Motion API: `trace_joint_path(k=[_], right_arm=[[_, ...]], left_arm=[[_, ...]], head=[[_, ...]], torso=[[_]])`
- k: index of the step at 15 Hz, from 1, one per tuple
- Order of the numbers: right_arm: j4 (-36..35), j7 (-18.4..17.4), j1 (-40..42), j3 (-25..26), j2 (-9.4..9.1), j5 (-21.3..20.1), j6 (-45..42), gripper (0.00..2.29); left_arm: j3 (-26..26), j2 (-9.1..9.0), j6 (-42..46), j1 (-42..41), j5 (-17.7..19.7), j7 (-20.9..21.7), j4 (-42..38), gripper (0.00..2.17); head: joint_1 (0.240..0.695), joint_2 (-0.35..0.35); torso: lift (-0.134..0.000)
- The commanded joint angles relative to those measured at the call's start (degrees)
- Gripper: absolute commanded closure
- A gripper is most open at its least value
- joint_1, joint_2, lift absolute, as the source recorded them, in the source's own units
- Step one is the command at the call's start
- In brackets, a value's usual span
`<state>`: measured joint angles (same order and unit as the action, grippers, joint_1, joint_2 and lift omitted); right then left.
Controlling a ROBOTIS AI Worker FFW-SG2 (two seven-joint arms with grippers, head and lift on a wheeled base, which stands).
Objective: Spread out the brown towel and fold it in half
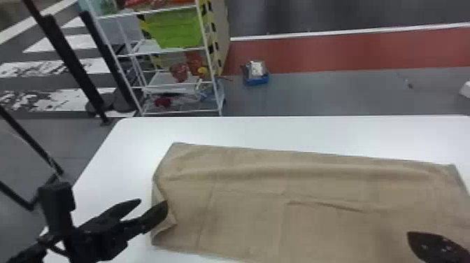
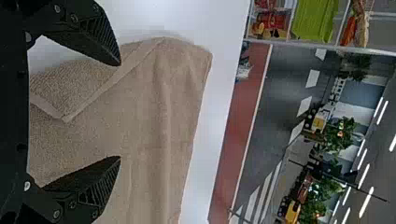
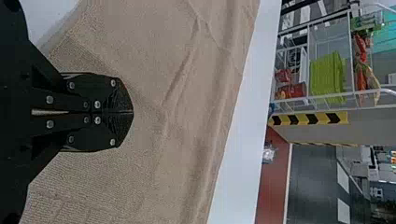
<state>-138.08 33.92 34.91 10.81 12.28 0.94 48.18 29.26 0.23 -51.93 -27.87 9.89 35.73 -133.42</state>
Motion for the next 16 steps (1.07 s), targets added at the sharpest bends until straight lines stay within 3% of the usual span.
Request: trace_joint_path(k=[1,6,9,12,16], right_arm=[[0.1,0.01,-0.02,-0.09,0.12,-0.76,1.53,1.89],[1.33,0.01,-0.45,0.26,0.82,-0.85,2.23,1.89],[1.59,0.53,-0.54,0.62,1.26,-0.32,2.58,1.89],[1.41,1.06,-0.1,1.85,1.52,0.47,2.58,1.89],[0.71,1.76,0.25,3.43,1.7,2.31,2.58,1.89]], left_arm=[[-5.36,0.21,0.46,-1.22,-1.45,-2.69,0.18,0.21],[-13.71,0.83,8.02,-2.19,-9.54,-8.4,3.87,0.21],[-16.7,1.0,13.65,-1.75,-14.81,-11.3,7.82,0.21],[-16.7,2.06,18.22,-2.1,-17.01,-13.5,9.49,0.21],[-14.59,2.15,25.6,-3.42,-20.61,-15.78,11.78,0.22]], head=[[0.695,0.166],[0.695,0.08],[0.695,0.064],[0.695,0.064],[0.695,0.097]], torso=[[-0.124],[-0.124],[-0.124],[-0.124],[-0.124]])
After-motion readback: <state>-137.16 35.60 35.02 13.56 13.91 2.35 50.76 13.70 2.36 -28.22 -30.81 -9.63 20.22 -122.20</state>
